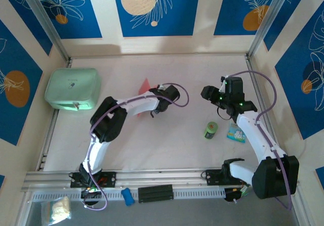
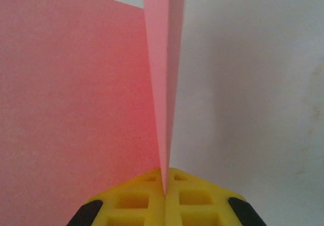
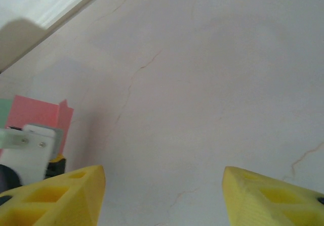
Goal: Fold a paper plane with a square sheet of paper (pick it up from the middle)
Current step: Turn over the paper at the center of the table.
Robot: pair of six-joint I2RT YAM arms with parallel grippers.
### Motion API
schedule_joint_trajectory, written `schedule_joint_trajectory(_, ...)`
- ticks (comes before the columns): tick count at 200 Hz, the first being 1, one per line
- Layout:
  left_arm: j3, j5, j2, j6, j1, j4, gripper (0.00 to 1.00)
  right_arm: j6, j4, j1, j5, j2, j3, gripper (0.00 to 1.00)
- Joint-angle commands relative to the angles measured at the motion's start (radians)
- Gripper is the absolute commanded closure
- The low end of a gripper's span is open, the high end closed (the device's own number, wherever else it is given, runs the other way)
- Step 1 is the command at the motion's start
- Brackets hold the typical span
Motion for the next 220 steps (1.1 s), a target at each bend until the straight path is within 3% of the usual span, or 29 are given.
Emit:
schedule_joint_trajectory(1,0.039,-0.032,0.058,0.004,-0.024,-0.043,0.92,0.021,-0.015,-0.021,-0.017,-0.028,-0.011,0.38)
schedule_joint_trajectory(71,0.051,0.103,0.122,-0.103,-0.048,-0.066,0.84,0.041,-0.005,-0.039,-0.042,-0.014,-0.021,0.38)
schedule_joint_trajectory(121,0.051,0.249,0.073,-0.179,-0.059,-0.06,0.73,0.056,0.004,-0.041,-0.061,0.004,-0.023,0.38)
schedule_joint_trajectory(165,0.015,0.47,-0.024,-0.253,-0.065,0.015,0.66,0.064,0.01,-0.041,-0.066,0.008,-0.025,0.38)
schedule_joint_trajectory(220,-0.14,0.774,-0.209,-0.353,-0.073,0.171,0.68,0.073,0.017,-0.046,-0.08,0.024,-0.018,0.38)
